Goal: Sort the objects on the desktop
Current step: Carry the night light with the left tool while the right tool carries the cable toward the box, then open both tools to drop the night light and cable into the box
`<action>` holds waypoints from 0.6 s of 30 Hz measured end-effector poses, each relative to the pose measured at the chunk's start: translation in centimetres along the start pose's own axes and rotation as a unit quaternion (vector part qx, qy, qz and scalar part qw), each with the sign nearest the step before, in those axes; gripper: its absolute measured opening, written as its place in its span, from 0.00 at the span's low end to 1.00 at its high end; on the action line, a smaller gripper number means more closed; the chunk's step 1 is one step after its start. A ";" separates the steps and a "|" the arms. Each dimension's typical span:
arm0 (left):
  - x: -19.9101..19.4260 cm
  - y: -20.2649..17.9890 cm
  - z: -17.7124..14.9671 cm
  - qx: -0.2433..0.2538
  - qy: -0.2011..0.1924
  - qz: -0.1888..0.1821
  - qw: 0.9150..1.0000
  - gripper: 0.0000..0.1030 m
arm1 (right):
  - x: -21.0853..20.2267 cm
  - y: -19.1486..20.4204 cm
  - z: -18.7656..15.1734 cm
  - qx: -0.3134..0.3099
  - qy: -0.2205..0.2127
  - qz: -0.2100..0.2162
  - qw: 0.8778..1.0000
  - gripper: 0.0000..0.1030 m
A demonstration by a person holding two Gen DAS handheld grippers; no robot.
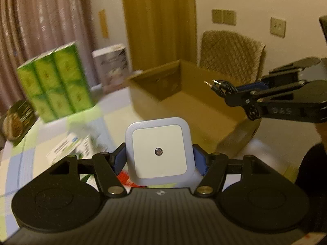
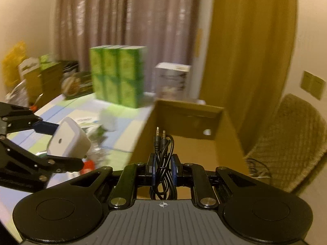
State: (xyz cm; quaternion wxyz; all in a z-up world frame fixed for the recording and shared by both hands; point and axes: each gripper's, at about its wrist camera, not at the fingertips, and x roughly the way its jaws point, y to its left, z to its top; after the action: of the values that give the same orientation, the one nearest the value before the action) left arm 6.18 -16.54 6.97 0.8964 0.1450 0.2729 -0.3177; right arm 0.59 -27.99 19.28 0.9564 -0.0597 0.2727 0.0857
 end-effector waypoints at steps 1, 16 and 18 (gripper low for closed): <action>0.5 -0.4 0.8 0.002 -0.003 -0.006 1.000 0.61 | 0.2 -0.9 0.2 0.005 -0.001 -0.004 1.000 0.11; 8.5 -4.7 6.2 0.014 0.001 -0.061 0.998 0.61 | 2.5 -7.6 -0.5 0.072 0.006 -0.012 0.997 0.11; 9.3 -5.0 6.1 0.019 0.007 -0.062 0.998 0.61 | 3.1 -7.6 -0.7 0.077 0.009 -0.009 0.997 0.11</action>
State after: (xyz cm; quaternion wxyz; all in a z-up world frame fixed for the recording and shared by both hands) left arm 11.44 -27.56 6.09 0.8702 0.1466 0.2812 -0.3771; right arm 4.29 -35.13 17.51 0.9563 0.0108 0.2869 0.0553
